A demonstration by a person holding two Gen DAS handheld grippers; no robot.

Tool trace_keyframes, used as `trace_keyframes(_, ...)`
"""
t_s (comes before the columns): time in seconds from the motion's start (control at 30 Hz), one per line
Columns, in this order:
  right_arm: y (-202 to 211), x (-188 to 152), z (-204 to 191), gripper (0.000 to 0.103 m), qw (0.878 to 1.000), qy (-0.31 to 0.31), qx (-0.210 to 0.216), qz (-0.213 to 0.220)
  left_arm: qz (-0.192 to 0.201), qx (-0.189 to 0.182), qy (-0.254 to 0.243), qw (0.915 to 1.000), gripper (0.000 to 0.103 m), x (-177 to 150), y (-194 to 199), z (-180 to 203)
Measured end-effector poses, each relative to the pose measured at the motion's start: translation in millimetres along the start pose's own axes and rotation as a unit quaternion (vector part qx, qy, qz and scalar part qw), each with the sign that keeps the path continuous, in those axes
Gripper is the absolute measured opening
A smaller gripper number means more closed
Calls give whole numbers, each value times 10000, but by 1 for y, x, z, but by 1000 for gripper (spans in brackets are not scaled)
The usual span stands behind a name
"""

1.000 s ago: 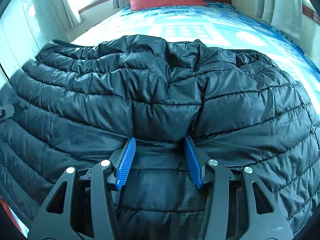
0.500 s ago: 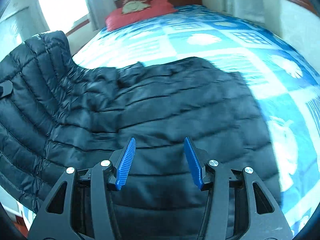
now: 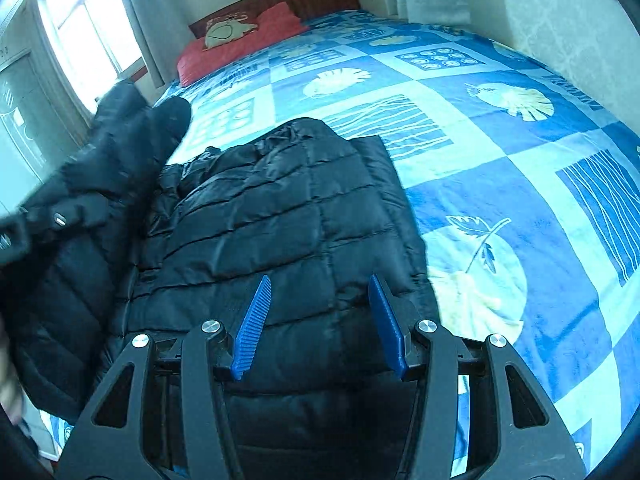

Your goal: Fold large clothes

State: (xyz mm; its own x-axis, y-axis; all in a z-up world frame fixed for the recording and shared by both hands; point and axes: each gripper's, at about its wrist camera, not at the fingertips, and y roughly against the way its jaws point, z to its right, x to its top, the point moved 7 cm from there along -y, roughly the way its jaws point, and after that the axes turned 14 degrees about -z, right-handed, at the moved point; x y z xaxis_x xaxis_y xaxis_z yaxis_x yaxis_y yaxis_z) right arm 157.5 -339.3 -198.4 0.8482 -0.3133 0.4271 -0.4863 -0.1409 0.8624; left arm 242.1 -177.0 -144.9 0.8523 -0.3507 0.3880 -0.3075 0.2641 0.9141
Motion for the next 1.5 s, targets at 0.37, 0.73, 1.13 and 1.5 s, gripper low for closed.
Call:
trace_keyframes(0.37, -1, -4, 17, 51, 9999, -91, -134, -34, -86, -199, -17, 9998, 21, -18, -51, 28)
trace_keyframes(0.73, 5, -2, 35, 52, 9995, -231, -197, 2, 94, -243, 74, 9996, 21, -24, -55, 32)
trace_keyframes(1.13, 15, -3, 55, 52, 9988, -392, -293, 59, 321, -478, -19, 9983, 50, -23, -29, 65)
trace_keyframes(1.5, 25, -3, 62, 52, 9985, -449, -293, 140, 563, -1018, -186, 9930, 61, -39, 27, 89)
